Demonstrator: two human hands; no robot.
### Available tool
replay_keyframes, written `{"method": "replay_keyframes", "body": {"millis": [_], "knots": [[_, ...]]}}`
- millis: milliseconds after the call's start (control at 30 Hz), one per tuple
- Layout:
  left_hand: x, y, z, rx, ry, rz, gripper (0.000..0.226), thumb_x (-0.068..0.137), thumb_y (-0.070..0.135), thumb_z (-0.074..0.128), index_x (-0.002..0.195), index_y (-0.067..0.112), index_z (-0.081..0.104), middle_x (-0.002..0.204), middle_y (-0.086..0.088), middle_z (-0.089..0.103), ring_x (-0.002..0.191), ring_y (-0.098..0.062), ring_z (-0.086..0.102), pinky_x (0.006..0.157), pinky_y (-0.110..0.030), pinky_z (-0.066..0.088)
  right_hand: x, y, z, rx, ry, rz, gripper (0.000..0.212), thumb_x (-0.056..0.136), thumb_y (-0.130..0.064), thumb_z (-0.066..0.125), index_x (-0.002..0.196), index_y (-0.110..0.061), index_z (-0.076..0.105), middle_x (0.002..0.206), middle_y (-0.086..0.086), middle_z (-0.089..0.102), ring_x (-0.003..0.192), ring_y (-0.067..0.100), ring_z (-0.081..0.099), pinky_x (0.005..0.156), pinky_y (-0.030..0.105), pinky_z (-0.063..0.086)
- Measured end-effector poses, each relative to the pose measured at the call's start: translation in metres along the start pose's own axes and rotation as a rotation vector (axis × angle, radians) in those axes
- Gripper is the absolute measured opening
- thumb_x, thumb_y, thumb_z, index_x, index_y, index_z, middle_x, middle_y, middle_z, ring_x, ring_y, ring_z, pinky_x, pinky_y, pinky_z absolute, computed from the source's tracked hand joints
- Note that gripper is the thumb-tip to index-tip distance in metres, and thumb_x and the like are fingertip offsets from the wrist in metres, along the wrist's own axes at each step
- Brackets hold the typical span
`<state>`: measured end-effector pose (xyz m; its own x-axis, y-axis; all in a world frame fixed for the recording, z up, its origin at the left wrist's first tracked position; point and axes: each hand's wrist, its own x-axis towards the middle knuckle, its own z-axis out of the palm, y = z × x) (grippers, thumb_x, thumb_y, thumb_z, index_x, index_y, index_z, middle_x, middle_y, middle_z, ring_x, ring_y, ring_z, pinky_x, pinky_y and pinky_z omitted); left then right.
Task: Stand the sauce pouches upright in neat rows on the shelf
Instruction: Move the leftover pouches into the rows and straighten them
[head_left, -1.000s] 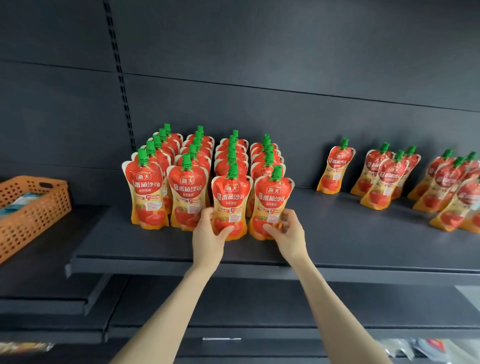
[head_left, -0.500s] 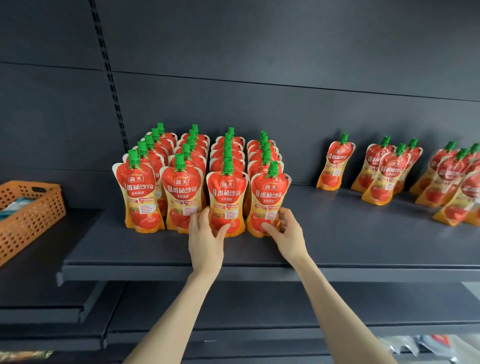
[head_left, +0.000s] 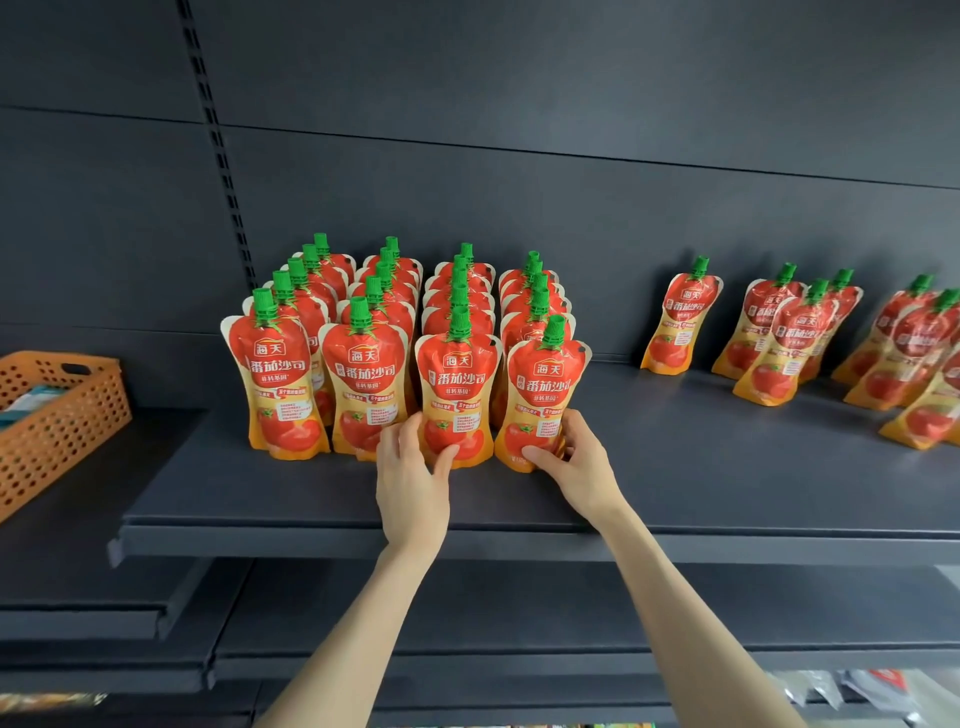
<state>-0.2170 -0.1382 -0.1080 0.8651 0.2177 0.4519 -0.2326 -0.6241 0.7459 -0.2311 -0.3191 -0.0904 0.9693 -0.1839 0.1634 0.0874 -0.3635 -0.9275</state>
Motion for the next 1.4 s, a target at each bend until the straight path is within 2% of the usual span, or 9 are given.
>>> {"method": "replay_keyframes", "body": {"millis": [400, 667, 1000, 1100, 1400], "knots": [[-0.0011, 0.0008, 0.0002, 0.031, 0.002, 0.000, 0.053, 0.080, 0.032, 0.070, 0.124, 0.007, 0.052, 0.120, -0.012, 0.054, 0.112, -0.030, 0.053, 0.080, -0.047, 0.055, -0.0026, -0.0041, 0.0020, -0.031, 0.034, 0.002, 0.055, 0.079, -0.022, 0.073, 0.126, -0.017, 0.043, 0.113, -0.010, 0.057, 0.098, 0.003, 0.055, 0.071, 0.005, 0.044], [-0.0012, 0.0032, 0.0015, 0.065, -0.005, -0.002, 0.061, 0.077, 0.039, 0.071, 0.125, 0.008, 0.049, 0.121, -0.011, 0.052, 0.109, -0.027, 0.055, 0.077, -0.043, 0.056, -0.0044, -0.0037, 0.0021, -0.041, 0.062, -0.016, 0.053, 0.080, -0.017, 0.073, 0.125, -0.015, 0.044, 0.114, -0.008, 0.058, 0.098, 0.004, 0.055, 0.070, 0.003, 0.045], [-0.0006, 0.0042, 0.0022, 0.081, -0.026, -0.022, 0.058, 0.079, 0.037, 0.070, 0.124, 0.009, 0.048, 0.123, -0.011, 0.050, 0.108, -0.028, 0.056, 0.077, -0.042, 0.056, -0.0034, -0.0036, 0.0041, -0.066, 0.059, -0.019, 0.050, 0.083, -0.019, 0.069, 0.126, -0.014, 0.043, 0.123, -0.001, 0.058, 0.103, 0.006, 0.053, 0.081, 0.011, 0.042], [-0.0008, 0.0035, 0.0023, 0.081, -0.027, -0.024, 0.057, 0.079, 0.036, 0.070, 0.123, 0.009, 0.049, 0.123, -0.012, 0.050, 0.108, -0.028, 0.056, 0.077, -0.043, 0.056, -0.0027, -0.0034, 0.0045, -0.077, 0.057, -0.010, 0.051, 0.084, -0.020, 0.069, 0.127, -0.014, 0.042, 0.126, 0.000, 0.057, 0.104, 0.006, 0.052, 0.088, 0.019, 0.043], [-0.0001, 0.0023, 0.0031, 0.083, -0.033, -0.019, 0.057, 0.079, 0.035, 0.070, 0.125, 0.008, 0.049, 0.124, -0.012, 0.050, 0.110, -0.029, 0.055, 0.078, -0.044, 0.056, -0.0041, -0.0058, 0.0048, -0.083, 0.053, 0.003, 0.051, 0.084, -0.021, 0.069, 0.126, -0.015, 0.042, 0.127, 0.000, 0.057, 0.105, 0.006, 0.052, 0.089, 0.021, 0.044]]}}
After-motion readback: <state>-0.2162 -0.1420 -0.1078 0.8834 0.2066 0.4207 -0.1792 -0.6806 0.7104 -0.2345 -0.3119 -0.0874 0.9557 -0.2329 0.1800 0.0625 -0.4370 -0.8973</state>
